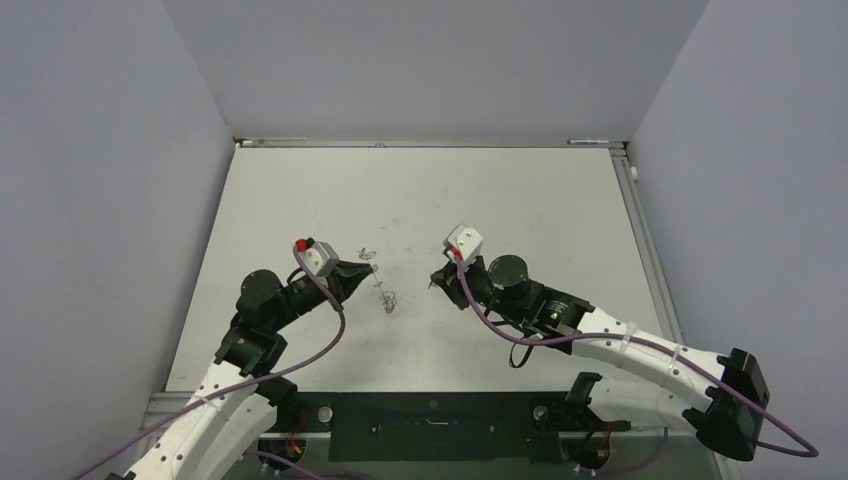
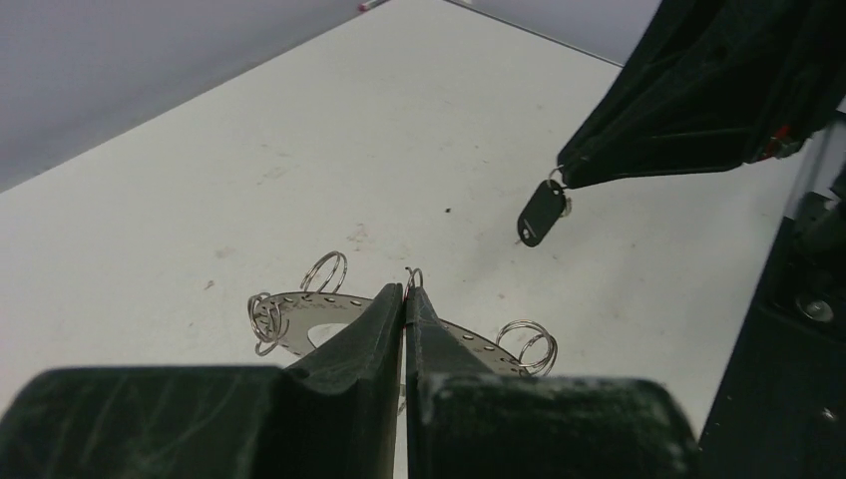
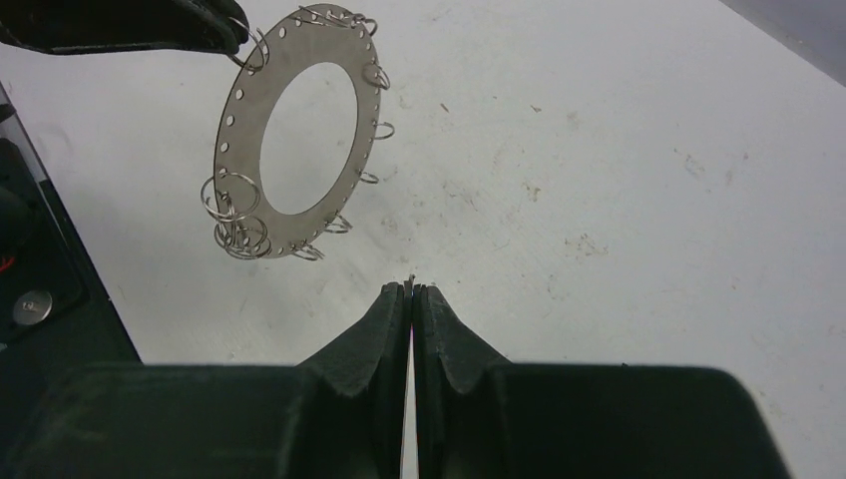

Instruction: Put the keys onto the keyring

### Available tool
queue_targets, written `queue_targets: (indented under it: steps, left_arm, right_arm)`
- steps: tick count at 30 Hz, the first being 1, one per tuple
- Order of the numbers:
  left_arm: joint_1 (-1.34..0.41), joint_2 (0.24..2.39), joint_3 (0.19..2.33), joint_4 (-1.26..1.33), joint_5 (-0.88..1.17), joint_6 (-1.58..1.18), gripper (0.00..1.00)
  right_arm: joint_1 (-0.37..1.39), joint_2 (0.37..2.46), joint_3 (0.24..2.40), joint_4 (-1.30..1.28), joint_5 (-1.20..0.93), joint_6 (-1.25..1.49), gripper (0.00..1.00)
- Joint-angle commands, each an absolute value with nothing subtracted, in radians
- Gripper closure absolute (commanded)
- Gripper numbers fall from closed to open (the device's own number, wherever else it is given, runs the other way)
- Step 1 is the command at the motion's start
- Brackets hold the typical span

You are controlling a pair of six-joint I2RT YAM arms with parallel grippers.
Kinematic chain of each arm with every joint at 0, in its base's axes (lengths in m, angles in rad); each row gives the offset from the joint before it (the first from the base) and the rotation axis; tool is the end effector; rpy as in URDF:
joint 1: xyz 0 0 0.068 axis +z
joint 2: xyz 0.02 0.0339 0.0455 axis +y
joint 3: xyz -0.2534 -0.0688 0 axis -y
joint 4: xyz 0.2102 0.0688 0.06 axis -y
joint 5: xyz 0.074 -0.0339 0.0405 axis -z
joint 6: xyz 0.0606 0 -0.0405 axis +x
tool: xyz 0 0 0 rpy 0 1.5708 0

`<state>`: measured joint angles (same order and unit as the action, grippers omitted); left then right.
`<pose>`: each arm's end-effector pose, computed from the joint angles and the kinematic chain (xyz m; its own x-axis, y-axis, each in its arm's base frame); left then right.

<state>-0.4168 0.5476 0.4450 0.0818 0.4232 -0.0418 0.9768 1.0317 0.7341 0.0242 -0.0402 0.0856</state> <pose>0.1254 -0.0827 0.2809 -0.0501 -0.0195 -0.9986 0.7431 0.6673 -0.0503 0.1312 0.1986 0.2904 -0.2232 -0.1779 -0.9584 -0.8337 0.5444 0.0931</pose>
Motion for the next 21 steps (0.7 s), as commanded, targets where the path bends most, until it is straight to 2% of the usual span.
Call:
queue_targets:
  steps: [1, 8, 15, 21]
  left_arm:
    - [-0.433, 0.615, 0.510, 0.303, 0.673, -0.137, 1.00]
    - [-0.437, 0.572, 0.513, 0.312, 0.754, -0.179, 1.00]
    - [-0.493, 0.476, 0.458, 0.314, 0.885, -0.008, 1.00]
    - [-0.564, 0.466, 0.546, 0.015, 0.895, 0.253, 1.00]
  right_arm:
    - [0.985, 1.002, 0.816, -0.092, -0.053, 0.032, 0.95]
    - [0.986, 0.949, 0.841, -0.116, -0.090, 0.047, 0.95]
    - [0.988, 0.979, 0.859, -0.088, -0.308, -0.019, 0.95]
    - [1.000, 0.986, 0.873, -0.073, -0.443, -0.095, 0.95]
